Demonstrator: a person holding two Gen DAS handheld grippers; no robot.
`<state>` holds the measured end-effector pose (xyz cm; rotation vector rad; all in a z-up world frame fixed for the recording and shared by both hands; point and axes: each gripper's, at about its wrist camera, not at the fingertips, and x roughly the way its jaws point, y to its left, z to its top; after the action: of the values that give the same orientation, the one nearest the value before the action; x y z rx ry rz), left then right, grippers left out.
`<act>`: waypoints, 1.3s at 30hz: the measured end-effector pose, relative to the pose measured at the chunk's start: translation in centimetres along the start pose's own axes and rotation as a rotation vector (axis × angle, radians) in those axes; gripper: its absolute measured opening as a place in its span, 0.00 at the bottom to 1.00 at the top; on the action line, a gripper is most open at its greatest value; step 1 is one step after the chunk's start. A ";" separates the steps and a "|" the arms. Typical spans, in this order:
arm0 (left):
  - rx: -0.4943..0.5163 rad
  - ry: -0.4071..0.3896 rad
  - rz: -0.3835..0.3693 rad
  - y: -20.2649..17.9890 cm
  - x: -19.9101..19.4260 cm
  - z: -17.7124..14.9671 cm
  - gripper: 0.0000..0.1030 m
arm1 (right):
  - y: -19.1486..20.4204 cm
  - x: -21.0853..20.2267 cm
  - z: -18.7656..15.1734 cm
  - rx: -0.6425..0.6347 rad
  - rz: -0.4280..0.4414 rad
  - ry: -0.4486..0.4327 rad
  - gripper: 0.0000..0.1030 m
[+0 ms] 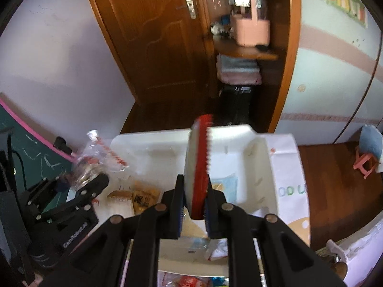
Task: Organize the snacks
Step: 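Carry both bags over the white bin and lower them inside, then move both tools back over the remaining snacks on the cloth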
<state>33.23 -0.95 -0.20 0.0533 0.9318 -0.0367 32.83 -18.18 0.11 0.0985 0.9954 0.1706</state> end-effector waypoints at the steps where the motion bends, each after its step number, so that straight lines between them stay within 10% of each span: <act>1: 0.004 -0.005 0.004 -0.1 0.2 0.1 0.91 | 0.2 0.4 -0.2 -0.007 -0.001 0.012 0.16; 16: -0.003 0.016 -0.029 0.1 -1.9 -2.2 0.96 | -0.3 -1.8 -3.3 -0.013 -0.011 -0.010 0.40; 39: 0.039 -0.082 -0.077 -0.6 -12.9 -8.7 0.96 | -1.4 -13.0 -11.1 -0.068 0.012 -0.129 0.43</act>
<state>18.52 -0.87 4.91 0.0512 0.8507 -0.1278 16.68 -21.90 4.57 0.0520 0.8598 0.2061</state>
